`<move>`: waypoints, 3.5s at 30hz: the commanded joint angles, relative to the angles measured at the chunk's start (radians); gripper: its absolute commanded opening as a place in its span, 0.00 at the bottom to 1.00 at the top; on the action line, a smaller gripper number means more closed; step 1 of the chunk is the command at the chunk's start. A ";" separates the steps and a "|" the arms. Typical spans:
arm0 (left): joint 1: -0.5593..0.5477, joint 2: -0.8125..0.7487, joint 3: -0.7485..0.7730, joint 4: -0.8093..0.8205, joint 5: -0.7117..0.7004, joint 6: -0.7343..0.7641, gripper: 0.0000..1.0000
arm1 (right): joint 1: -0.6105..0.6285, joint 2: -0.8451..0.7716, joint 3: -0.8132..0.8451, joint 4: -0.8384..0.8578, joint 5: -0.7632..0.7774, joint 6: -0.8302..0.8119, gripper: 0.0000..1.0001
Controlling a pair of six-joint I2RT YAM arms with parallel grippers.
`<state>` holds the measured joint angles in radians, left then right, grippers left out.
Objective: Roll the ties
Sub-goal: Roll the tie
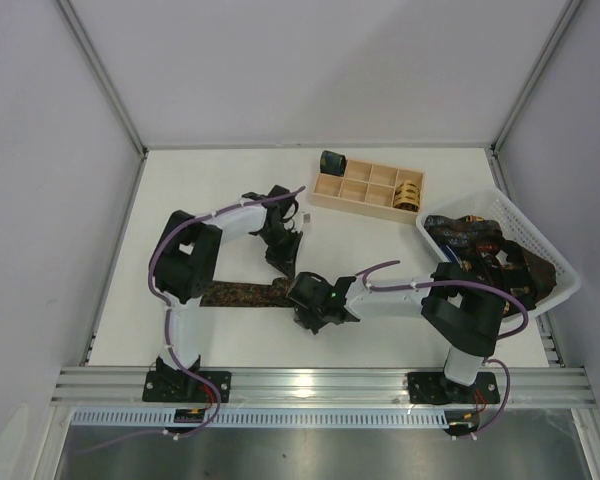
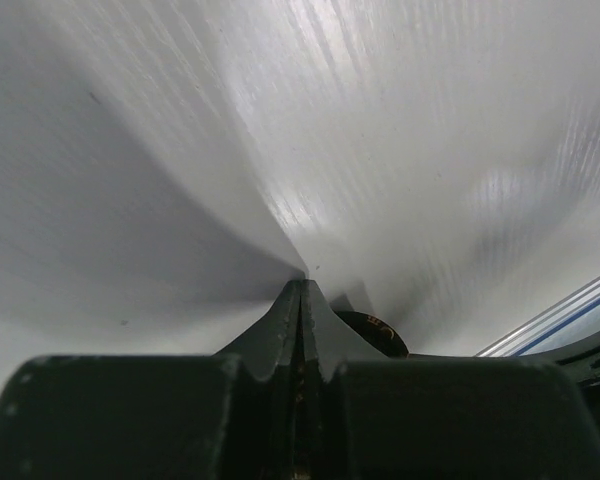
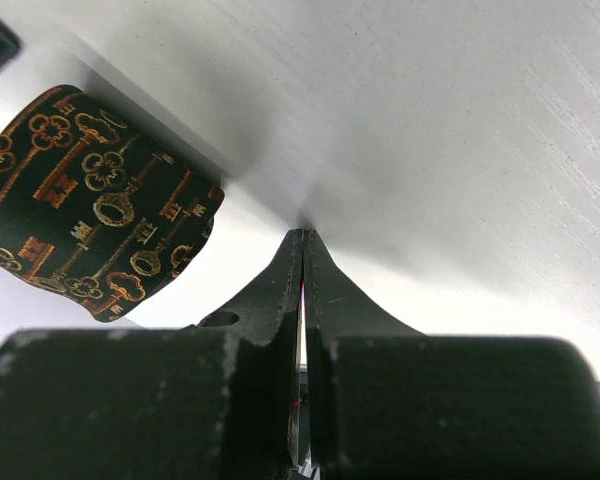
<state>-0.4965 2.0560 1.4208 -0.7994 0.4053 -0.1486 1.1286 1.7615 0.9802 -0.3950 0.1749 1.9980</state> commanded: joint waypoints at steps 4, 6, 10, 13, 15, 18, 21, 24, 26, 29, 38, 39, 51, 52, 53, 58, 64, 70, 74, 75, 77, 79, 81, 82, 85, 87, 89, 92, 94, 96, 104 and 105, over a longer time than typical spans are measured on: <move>-0.020 -0.040 -0.036 -0.023 -0.060 0.030 0.05 | -0.010 0.067 -0.008 -0.057 0.031 0.570 0.00; -0.020 -0.049 -0.033 -0.034 -0.088 0.037 0.05 | -0.010 0.069 0.002 -0.071 0.032 0.581 0.00; -0.020 -0.054 -0.033 -0.073 -0.115 0.023 0.09 | -0.013 0.075 0.008 -0.059 0.054 0.573 0.00; -0.020 -0.045 -0.023 -0.092 -0.100 0.026 0.09 | -0.013 0.092 0.031 -0.067 0.064 0.558 0.00; -0.022 -0.046 -0.019 -0.099 -0.117 0.027 0.08 | -0.018 0.101 0.043 -0.074 0.072 0.544 0.00; -0.022 -0.048 -0.019 -0.107 -0.118 0.037 0.08 | -0.026 0.095 0.040 -0.070 0.094 0.551 0.00; -0.022 -0.056 -0.025 -0.101 -0.120 0.040 0.09 | -0.046 0.107 0.052 -0.061 0.107 0.532 0.00; -0.022 -0.059 -0.019 -0.106 -0.125 0.047 0.09 | -0.056 0.107 0.058 -0.065 0.120 0.512 0.00; -0.022 -0.065 -0.019 -0.104 -0.126 0.047 0.09 | -0.069 0.102 0.055 -0.070 0.124 0.487 0.00; -0.022 -0.071 -0.020 -0.106 -0.129 0.055 0.09 | -0.082 0.096 0.052 -0.074 0.141 0.460 0.00; -0.022 -0.065 -0.028 -0.097 -0.105 0.055 0.09 | -0.102 0.090 0.038 -0.047 0.146 0.401 0.00; -0.022 -0.068 -0.031 -0.089 -0.097 0.053 0.09 | -0.105 0.095 0.031 -0.029 0.138 0.381 0.00; -0.022 -0.057 -0.030 -0.093 -0.060 0.074 0.16 | -0.167 0.147 0.126 -0.042 0.129 0.186 0.00; -0.022 -0.056 -0.023 -0.098 -0.088 0.067 0.17 | -0.165 0.142 0.124 -0.045 0.129 0.183 0.00; -0.022 -0.054 -0.016 -0.101 -0.098 0.063 0.18 | -0.164 0.136 0.118 -0.056 0.130 0.173 0.00; 0.009 -0.071 0.038 -0.110 -0.206 0.020 0.36 | -0.168 0.011 0.055 -0.133 0.158 0.101 0.00; 0.076 -0.115 0.112 -0.139 -0.298 -0.025 0.44 | -0.246 -0.146 -0.017 -0.283 0.164 -0.161 0.00; 0.085 -0.236 0.046 -0.138 -0.169 -0.077 0.38 | -0.468 -0.217 0.018 -0.027 -0.088 -1.034 0.00; 0.076 -0.396 -0.148 -0.039 -0.048 -0.173 0.25 | -0.524 -0.204 0.107 0.018 -0.357 -1.425 0.07; 0.069 -0.431 -0.181 -0.005 -0.025 -0.195 0.25 | -0.536 -0.201 0.117 0.030 -0.411 -1.471 0.10; 0.062 -0.512 -0.274 0.101 0.082 -0.268 0.23 | -0.582 -0.183 0.141 0.061 -0.609 -1.559 0.21; 0.047 -0.551 -0.336 0.185 0.172 -0.328 0.19 | -0.612 -0.139 0.144 0.112 -0.743 -1.578 0.22; 0.027 -0.592 -0.417 0.323 0.207 -0.422 0.14 | -0.641 -0.100 0.146 0.149 -0.877 -1.559 0.22; 0.023 -0.602 -0.443 0.371 0.246 -0.452 0.13 | -0.644 -0.065 0.149 0.180 -0.903 -1.552 0.23; 0.010 -0.590 -0.503 0.508 0.285 -0.554 0.13 | -0.659 0.004 0.149 0.270 -0.988 -1.481 0.28; -0.002 -0.541 -0.494 0.532 0.285 -0.559 0.12 | -0.662 0.038 0.158 0.318 -1.018 -1.432 0.31; -0.011 -0.513 -0.474 0.517 0.244 -0.556 0.11 | -0.659 0.090 0.170 0.367 -1.063 -1.417 0.34; -0.011 -0.493 -0.465 0.512 0.182 -0.569 0.11 | -0.658 0.147 0.209 0.375 -1.094 -1.415 0.33; -0.011 -0.474 -0.456 0.506 0.158 -0.566 0.12 | -0.656 0.180 0.236 0.378 -1.129 -1.406 0.33; -0.011 -0.458 -0.451 0.490 0.129 -0.560 0.11 | -0.656 0.196 0.258 0.363 -1.155 -1.421 0.33; -0.011 -0.433 -0.468 0.434 0.066 -0.542 0.11 | -0.670 0.234 0.253 0.306 -1.183 -1.487 0.53; -0.010 -0.431 -0.471 0.431 0.055 -0.542 0.11 | -0.670 0.240 0.246 0.312 -1.189 -1.489 0.54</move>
<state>-0.5030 1.6089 0.9295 -0.3557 0.4984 -0.6910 0.4641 1.9800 1.2282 -0.0910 -0.9573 0.5415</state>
